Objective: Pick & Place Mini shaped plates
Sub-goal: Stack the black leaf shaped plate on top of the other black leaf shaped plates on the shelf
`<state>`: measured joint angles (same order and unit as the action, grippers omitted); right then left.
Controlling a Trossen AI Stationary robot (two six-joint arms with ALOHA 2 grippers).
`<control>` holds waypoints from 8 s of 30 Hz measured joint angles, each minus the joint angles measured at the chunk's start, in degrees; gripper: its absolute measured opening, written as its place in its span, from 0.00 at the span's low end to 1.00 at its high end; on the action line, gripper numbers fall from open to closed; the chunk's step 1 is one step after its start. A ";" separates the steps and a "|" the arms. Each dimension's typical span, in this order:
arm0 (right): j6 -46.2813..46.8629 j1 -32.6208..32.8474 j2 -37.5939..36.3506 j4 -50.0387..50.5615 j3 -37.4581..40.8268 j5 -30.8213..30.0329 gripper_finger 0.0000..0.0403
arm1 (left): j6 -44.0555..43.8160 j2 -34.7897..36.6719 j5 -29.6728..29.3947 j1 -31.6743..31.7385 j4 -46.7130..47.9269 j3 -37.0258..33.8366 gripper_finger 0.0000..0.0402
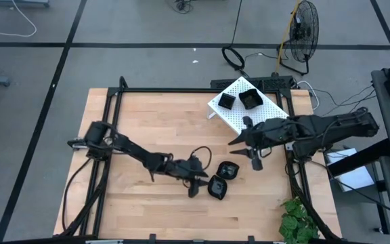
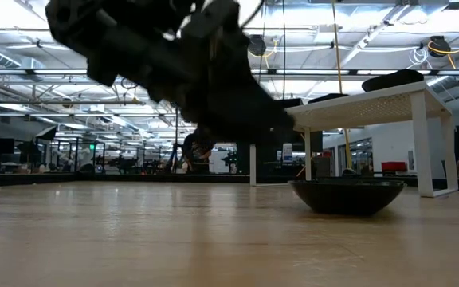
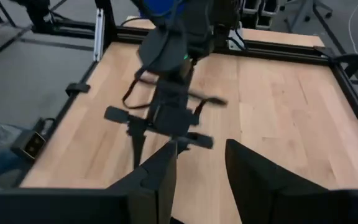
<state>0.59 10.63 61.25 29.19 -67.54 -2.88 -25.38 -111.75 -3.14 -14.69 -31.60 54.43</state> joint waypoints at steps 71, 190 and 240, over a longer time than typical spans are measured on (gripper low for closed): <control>-2.81 -0.02 -6.27 -4.09 4.43 3.00 0.32 | 8.65 -4.45 -11.44 -6.72 8.09 12.54 0.02; -1.29 -0.04 3.81 -11.51 4.94 -18.59 0.41 | 19.56 16.13 -68.50 -2.95 53.23 24.35 0.01; -14.83 -4.68 10.84 -31.83 9.35 -28.50 0.01 | 44.60 16.05 -63.46 -1.70 33.65 24.35 0.06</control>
<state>-14.24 5.96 72.10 -2.63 -58.19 -31.38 19.22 -95.70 -66.60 -16.39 2.05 78.78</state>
